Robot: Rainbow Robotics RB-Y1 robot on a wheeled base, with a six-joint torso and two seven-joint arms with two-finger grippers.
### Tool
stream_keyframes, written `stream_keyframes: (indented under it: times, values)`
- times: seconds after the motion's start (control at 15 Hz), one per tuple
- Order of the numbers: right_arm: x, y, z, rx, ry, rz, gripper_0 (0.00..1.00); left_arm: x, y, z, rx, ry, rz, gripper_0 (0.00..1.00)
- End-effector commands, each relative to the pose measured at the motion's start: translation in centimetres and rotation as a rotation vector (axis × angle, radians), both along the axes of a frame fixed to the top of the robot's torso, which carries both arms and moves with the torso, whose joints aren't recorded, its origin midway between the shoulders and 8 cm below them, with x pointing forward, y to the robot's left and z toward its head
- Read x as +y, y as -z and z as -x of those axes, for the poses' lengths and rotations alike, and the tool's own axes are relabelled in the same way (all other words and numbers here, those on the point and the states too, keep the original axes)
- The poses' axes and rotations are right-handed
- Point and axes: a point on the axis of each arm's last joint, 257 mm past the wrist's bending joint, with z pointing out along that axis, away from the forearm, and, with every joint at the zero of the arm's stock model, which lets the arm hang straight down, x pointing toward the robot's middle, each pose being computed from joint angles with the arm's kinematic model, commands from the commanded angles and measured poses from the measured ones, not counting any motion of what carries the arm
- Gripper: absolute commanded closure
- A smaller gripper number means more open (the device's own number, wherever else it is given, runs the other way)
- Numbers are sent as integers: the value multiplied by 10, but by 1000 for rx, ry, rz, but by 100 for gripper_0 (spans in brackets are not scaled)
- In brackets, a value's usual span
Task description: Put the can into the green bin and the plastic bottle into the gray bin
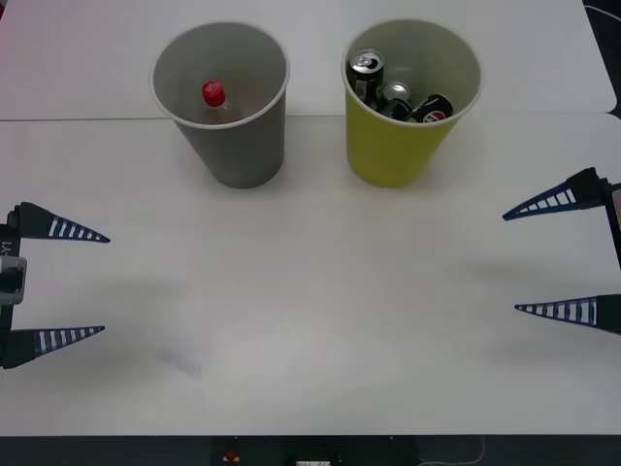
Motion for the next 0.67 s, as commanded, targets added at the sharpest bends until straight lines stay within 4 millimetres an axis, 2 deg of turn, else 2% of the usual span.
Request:
stream_keyframes:
  times: [0.07,0.4,0.67]
  values:
    - [-6,9,2,-3,20,12,0,0,0,0,0,0,0,0]
    - [-15,15,0,-8,46,36,0,0,0,0,0,0,0,0]
    - [-15,15,0,-8,46,36,0,0,0,0,0,0,0,0]
